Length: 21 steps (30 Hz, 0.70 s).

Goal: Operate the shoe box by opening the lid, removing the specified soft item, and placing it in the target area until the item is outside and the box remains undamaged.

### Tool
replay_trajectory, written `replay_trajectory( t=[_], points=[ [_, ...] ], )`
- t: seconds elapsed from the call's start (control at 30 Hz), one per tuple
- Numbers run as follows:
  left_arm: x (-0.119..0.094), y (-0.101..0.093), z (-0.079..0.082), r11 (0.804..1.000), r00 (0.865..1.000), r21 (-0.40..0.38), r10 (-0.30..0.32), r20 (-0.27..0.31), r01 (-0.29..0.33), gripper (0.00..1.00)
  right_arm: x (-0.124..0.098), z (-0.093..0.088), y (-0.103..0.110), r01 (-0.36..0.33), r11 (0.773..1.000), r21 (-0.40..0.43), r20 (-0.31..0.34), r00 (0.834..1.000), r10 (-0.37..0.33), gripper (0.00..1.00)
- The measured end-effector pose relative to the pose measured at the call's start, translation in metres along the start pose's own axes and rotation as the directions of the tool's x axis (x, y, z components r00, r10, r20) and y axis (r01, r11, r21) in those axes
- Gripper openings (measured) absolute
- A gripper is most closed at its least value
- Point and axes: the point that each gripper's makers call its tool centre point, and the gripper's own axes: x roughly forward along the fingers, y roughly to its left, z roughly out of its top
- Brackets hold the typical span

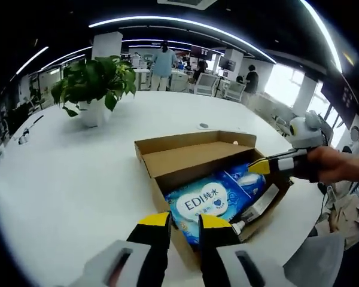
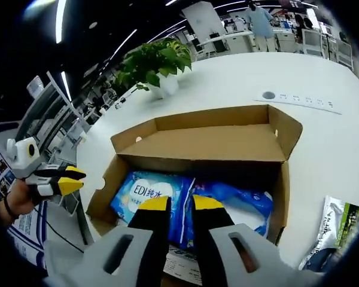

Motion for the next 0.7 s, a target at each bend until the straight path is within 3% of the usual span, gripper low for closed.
replay_trajectory(
  t=[0.33, 0.7],
  points=[
    [-0.013, 0.004, -0.008, 0.999, 1.000, -0.035, 0.000, 0.012, 0.000, 0.18, 0.022, -0.009, -0.005, 0.018, 1.000, -0.015, -0.043, 0.999, -0.018, 0.19],
    [-0.020, 0.014, -0.012, 0.998, 1.000, -0.060, 0.009, 0.018, -0.008, 0.18, 0.040, -0.014, -0.001, 0.009, 1.000, 0.006, -0.071, 0.997, -0.008, 0.17]
  ],
)
